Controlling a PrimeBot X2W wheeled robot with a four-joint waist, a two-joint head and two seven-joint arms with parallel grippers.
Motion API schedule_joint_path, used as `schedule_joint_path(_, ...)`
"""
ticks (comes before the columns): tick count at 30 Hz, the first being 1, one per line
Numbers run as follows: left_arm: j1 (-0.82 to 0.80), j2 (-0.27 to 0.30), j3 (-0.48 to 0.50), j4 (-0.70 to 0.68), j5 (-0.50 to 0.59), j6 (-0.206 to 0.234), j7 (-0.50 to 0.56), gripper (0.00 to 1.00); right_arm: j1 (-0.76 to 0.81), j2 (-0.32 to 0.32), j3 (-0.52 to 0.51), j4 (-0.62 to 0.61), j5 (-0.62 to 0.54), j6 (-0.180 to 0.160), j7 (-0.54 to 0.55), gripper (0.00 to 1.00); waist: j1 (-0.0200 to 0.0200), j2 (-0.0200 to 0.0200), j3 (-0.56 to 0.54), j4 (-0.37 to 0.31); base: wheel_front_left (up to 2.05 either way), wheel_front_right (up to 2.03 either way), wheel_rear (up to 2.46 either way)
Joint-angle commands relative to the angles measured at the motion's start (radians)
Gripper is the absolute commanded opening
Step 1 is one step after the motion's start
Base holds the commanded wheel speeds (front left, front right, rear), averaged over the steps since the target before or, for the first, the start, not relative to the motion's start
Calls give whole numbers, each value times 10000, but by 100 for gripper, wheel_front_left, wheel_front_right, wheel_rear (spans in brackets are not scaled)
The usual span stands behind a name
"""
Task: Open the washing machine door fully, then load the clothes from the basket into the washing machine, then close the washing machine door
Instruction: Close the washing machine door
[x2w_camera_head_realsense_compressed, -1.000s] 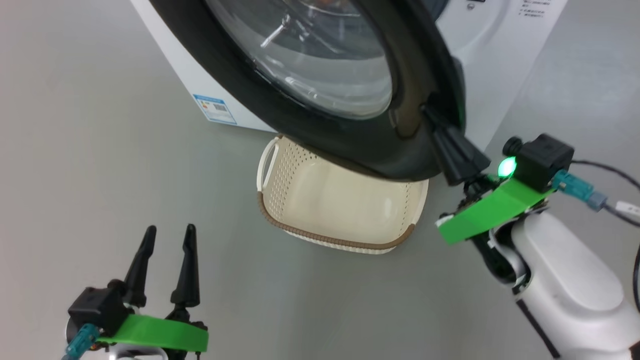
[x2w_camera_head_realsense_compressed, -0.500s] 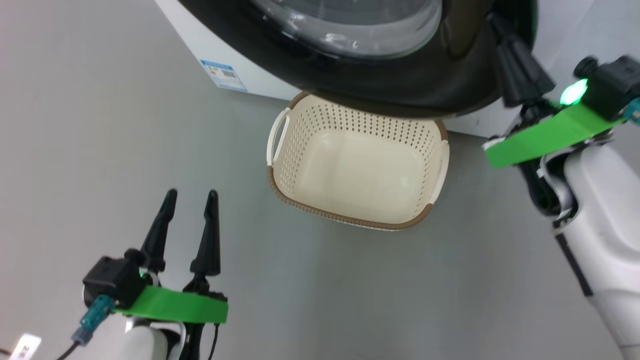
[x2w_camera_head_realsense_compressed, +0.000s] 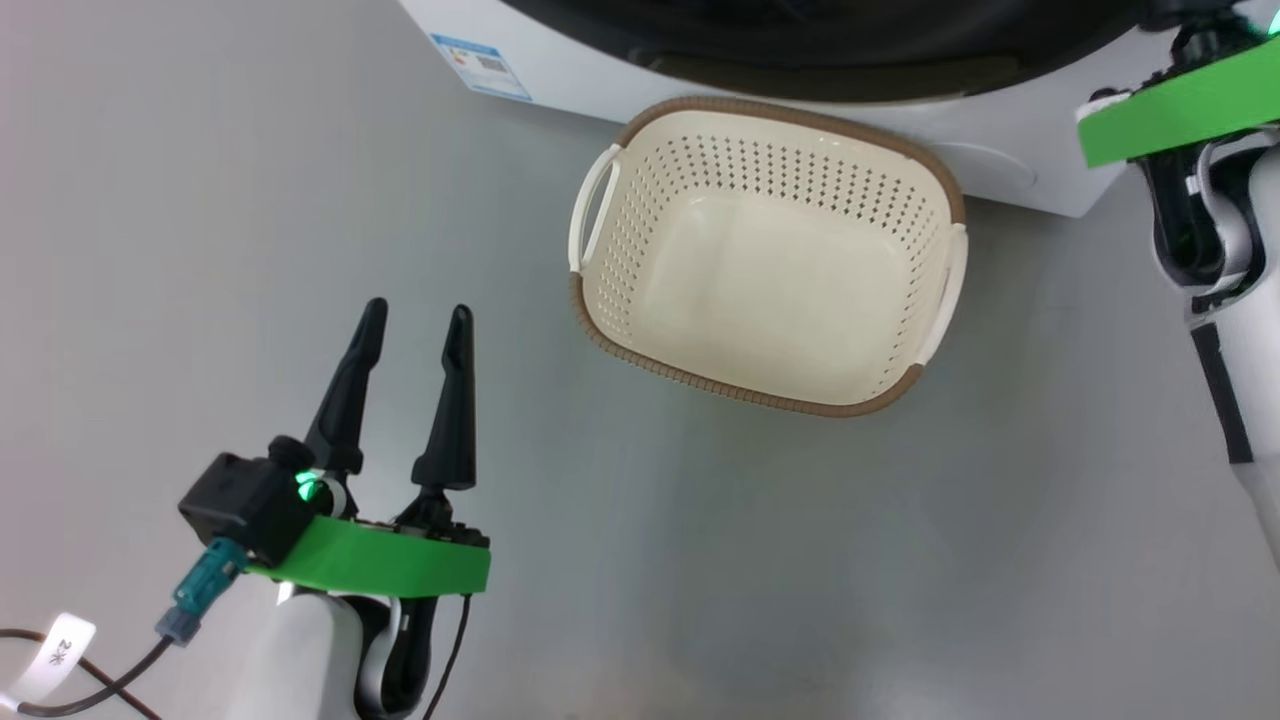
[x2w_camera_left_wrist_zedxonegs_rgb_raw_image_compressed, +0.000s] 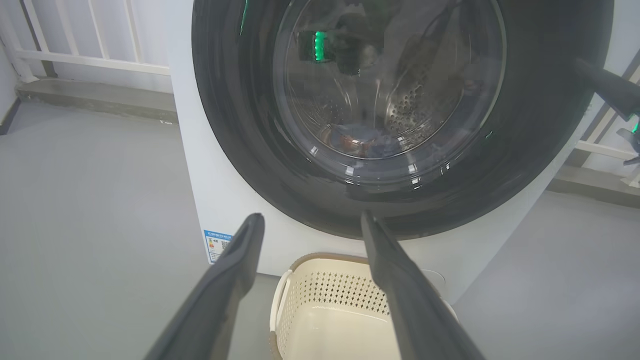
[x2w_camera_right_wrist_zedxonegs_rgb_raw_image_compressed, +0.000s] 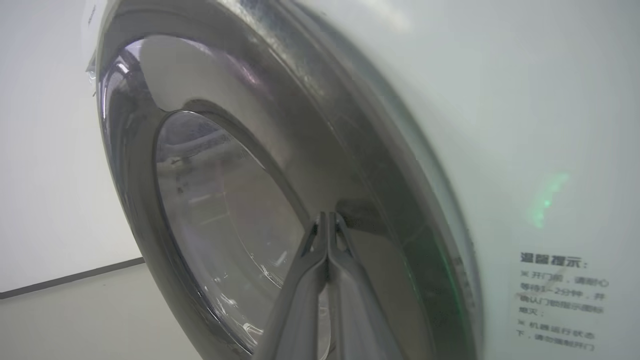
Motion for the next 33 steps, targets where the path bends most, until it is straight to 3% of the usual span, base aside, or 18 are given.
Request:
schedule_joint_path(1,-193,172,286,-300,-95,6,-63,100,-264,141,-187,-117,-161,-4,-48,0,0,-1,175,157,0,0,0)
schedule_joint_path(9,-286,138,304,-333,-146,6,-63,100,-500,496,-733,-113,-668,-4,-48,0,0,-1,329,245,0,0,0)
schedule_joint_path(20,177,319,665,157,47,6,-63,100,1398,745,-229,-258,-273,-4,-48,0,0,-1,-597,-222,0,0,0)
schedule_joint_path(22,357,398,775,255,68,6,-63,100,1870,827,-179,-388,-199,-4,-48,21,0,-1,-891,-354,0,0,0)
schedule_joint_path(23,455,442,834,300,72,6,-63,100,2119,875,-166,-433,-173,-4,-48,45,0,-1,-1044,-422,0,0,0)
schedule_joint_path(24,557,489,894,344,75,6,-63,100,2372,919,-131,-470,-148,-4,-48,60,0,-1,-1204,-491,0,0,0)
schedule_joint_path(25,663,542,958,385,79,6,-63,100,2614,961,-128,-475,-126,-4,-48,89,0,-1,-1353,-569,0,0,0)
schedule_joint_path(26,769,594,1022,424,84,6,-63,100,2841,1010,-149,-467,-91,-4,-48,100,0,-1,-1499,-650,0,0,0)
schedule_joint_path(33,1289,916,1291,709,129,6,-63,100,3953,1235,-357,-454,-62,-4,-48,100,0,-1,-2224,-1109,0,0,0)
